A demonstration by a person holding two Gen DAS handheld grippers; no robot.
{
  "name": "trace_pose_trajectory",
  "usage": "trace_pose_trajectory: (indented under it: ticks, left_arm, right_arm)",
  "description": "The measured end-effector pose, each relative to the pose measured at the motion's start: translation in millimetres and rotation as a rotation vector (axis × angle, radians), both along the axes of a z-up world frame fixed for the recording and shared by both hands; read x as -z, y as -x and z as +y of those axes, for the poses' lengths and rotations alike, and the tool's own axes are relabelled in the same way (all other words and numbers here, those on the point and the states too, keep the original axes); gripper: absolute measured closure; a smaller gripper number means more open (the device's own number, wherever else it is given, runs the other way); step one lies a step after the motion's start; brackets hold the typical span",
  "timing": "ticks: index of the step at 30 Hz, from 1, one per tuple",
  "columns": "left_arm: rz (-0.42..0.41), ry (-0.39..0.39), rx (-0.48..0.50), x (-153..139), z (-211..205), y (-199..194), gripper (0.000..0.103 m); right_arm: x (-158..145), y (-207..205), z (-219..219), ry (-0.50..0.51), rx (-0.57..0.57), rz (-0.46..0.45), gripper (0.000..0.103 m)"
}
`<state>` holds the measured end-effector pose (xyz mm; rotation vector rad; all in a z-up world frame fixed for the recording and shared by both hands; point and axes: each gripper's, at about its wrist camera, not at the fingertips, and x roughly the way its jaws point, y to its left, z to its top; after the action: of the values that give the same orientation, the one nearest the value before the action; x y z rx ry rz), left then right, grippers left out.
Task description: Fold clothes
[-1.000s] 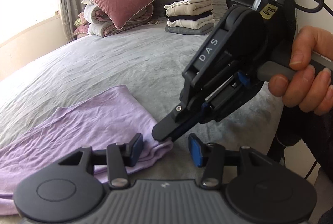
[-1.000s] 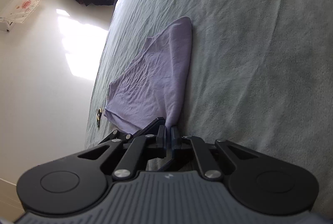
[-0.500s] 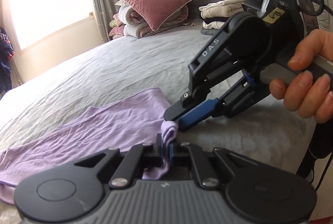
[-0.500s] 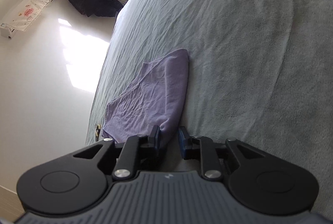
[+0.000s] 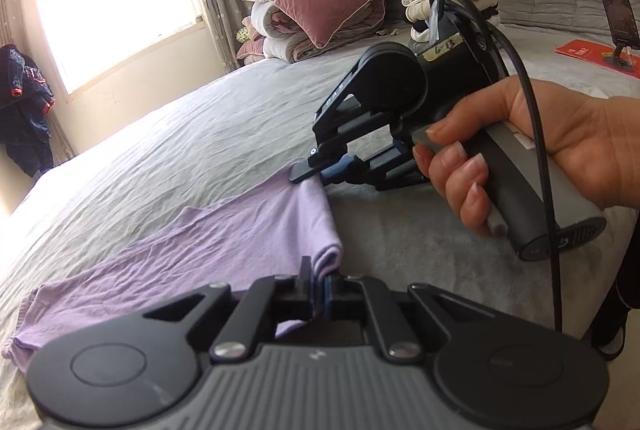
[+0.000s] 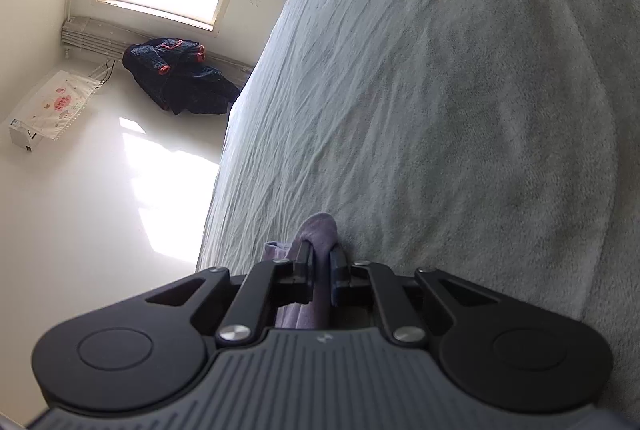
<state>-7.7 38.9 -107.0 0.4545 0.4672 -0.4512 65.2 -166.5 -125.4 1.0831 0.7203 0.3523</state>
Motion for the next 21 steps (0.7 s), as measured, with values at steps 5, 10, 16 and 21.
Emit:
trace_pose_trajectory:
  ticks: [5, 10, 16, 21]
  left_arm:
    - [0.011, 0.025, -0.048, -10.3, -18.0, 7.8, 0.099]
    - [0.041, 0.086, -0.043, -18.7, -49.9, 17.8, 0.099]
    - [0.088, 0.172, -0.023, -21.5, -95.8, 31.7, 0.099]
    - [0.138, 0.263, -0.017, -22.1, -121.7, 38.0, 0.099]
  right_arm:
    - [-2.9, 9.2, -14.5, 0.004, 0.025, 0.013, 0.096]
    - [-5.6, 19.7, -34.9, 0.011, 0.056, 0.028, 0.096]
    - [-9.2, 42.1, -84.5, 0.006, 0.129, 0.076, 0.096]
    - [-19.1, 64.4, -111.8, 0.041, 0.176, 0.097, 0.096]
